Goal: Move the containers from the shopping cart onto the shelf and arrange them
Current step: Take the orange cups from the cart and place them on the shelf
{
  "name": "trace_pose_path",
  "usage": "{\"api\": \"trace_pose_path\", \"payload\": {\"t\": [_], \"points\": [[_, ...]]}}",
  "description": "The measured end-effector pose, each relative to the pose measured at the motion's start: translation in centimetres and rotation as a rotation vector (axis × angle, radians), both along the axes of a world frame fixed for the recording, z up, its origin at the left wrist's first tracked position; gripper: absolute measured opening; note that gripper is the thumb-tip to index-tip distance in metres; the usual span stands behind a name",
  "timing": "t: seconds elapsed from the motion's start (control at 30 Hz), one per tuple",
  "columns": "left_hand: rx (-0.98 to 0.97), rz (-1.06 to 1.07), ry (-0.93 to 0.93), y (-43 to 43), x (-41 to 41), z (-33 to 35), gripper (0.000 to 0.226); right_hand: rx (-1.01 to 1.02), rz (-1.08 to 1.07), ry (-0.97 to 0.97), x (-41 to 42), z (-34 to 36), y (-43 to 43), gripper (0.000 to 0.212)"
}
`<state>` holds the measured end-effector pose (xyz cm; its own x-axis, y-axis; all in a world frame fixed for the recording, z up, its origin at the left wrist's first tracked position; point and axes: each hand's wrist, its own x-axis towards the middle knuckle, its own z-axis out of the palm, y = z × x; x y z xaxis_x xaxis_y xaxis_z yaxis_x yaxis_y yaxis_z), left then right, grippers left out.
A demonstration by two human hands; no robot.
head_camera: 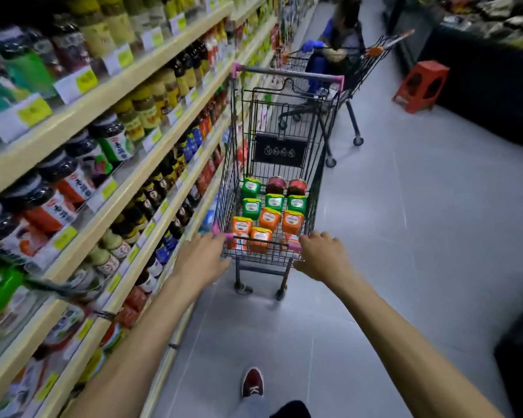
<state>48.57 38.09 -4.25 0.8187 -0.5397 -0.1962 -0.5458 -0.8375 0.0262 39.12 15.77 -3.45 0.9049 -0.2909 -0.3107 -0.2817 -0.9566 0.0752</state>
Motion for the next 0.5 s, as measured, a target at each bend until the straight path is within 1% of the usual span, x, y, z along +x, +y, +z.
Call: {"api": "trace_pose_path", "payload": {"t": [0.1,0.27,0.43,0.5], "points": [[-0.015,-0.024,0.054,-2.5,4.0,-1.2,0.042,0.020,-0.022,0.013,3.5,-1.3,-2.2,0.059],[-0.018,0.019,0.153,-5.8,9.5,-3.8,0.036,0.141,-0.099,0.042,8.5,-4.1,-6.0,0.051],[-0.009,0.107,0.241,-9.8,13.8,-6.6,0.017,0.247,-0.107,0.111,13.7,-7.6,-9.8,0.050],[-0.004,0.173,0.269,-11.2,15.5,-7.7,0.022,0.284,-0.093,0.132,16.1,-9.1,-11.0,0.048]]}}
